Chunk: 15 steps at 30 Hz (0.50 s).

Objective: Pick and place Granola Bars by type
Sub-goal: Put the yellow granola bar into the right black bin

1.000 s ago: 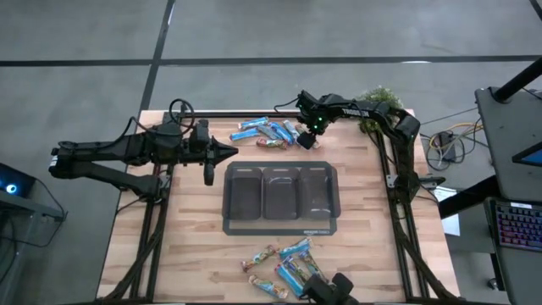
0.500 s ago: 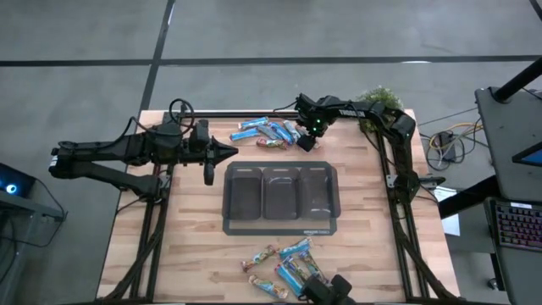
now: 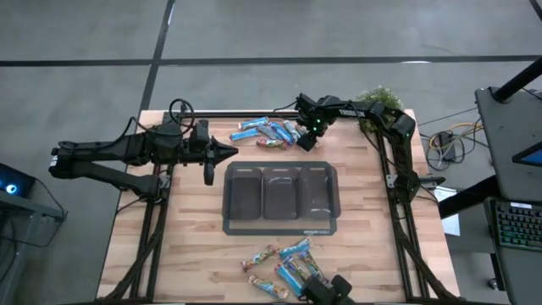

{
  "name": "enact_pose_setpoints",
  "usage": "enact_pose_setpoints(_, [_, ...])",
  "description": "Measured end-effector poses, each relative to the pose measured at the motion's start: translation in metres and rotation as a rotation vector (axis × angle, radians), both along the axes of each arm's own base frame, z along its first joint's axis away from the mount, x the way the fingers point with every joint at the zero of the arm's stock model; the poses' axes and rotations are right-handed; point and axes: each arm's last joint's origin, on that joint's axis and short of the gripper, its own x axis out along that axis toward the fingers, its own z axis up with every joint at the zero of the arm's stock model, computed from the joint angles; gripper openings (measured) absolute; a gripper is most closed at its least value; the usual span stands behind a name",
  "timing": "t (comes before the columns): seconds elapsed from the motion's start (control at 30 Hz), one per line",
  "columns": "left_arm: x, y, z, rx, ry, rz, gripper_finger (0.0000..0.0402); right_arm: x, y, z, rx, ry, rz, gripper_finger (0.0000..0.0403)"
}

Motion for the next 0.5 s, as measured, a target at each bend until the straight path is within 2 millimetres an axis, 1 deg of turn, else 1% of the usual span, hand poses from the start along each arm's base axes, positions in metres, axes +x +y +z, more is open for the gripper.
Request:
enact_pose_setpoints(0.3, [0.0, 0.0, 0.0, 0.0, 0.0, 0.0, 0.0, -0.0005, -0.0002, -0.0003, 0.0, 0.002, -0.001, 0.0095])
enact_pose_setpoints(0.5, [0.0, 0.0, 0.0, 0.0, 0.0, 0.0, 0.0, -0.0004, 0.0001, -0.0003, 0.006, -0.002, 0.0, 0.006])
